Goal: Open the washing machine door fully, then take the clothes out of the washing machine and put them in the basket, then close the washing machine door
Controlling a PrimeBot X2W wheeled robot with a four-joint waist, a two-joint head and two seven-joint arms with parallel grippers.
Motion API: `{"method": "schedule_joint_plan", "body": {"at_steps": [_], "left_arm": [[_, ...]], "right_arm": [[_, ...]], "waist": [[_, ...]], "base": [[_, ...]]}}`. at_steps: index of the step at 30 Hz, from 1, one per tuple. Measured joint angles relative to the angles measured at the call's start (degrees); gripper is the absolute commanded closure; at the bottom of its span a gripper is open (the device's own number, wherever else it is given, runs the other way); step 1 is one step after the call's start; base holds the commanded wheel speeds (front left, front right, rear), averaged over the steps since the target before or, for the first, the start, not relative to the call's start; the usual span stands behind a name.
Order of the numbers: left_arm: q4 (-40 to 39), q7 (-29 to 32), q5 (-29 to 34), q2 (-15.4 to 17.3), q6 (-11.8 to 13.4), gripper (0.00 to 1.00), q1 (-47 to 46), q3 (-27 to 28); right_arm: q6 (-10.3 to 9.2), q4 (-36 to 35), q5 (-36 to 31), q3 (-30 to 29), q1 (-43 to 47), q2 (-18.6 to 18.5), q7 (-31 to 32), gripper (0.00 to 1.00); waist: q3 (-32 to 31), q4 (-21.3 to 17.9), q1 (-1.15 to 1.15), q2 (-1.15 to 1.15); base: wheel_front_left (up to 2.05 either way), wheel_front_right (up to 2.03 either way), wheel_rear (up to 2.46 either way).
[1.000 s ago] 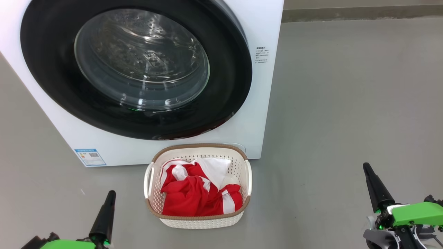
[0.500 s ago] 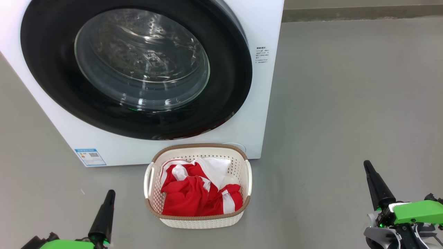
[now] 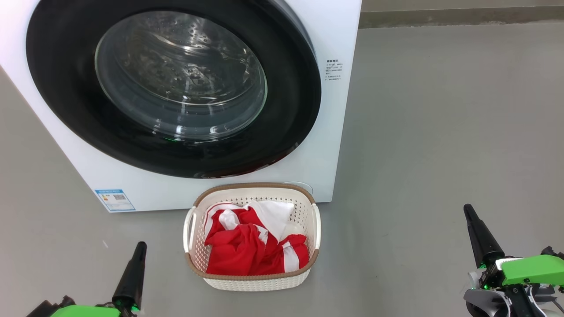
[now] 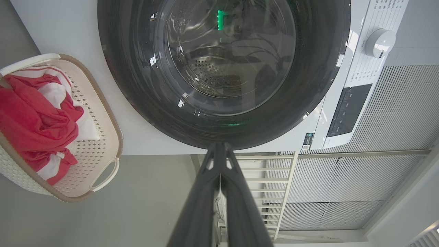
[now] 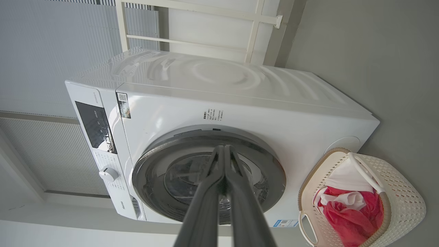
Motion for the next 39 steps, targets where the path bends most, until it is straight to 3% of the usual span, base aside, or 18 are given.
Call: {"method": "schedule_joint_plan", "body": {"at_steps": [39], "left_arm": [[0.0, 0.0, 0.0, 0.0, 0.0, 1.0, 0.0, 0.0]], "right_arm": [[0.0, 0.0, 0.0, -0.3, 0.0, 0.1, 0.3, 1.0]], "waist": [[0.0, 0.0, 0.0, 0.0]], "base": [[0.0, 0.0, 0.0]]}}
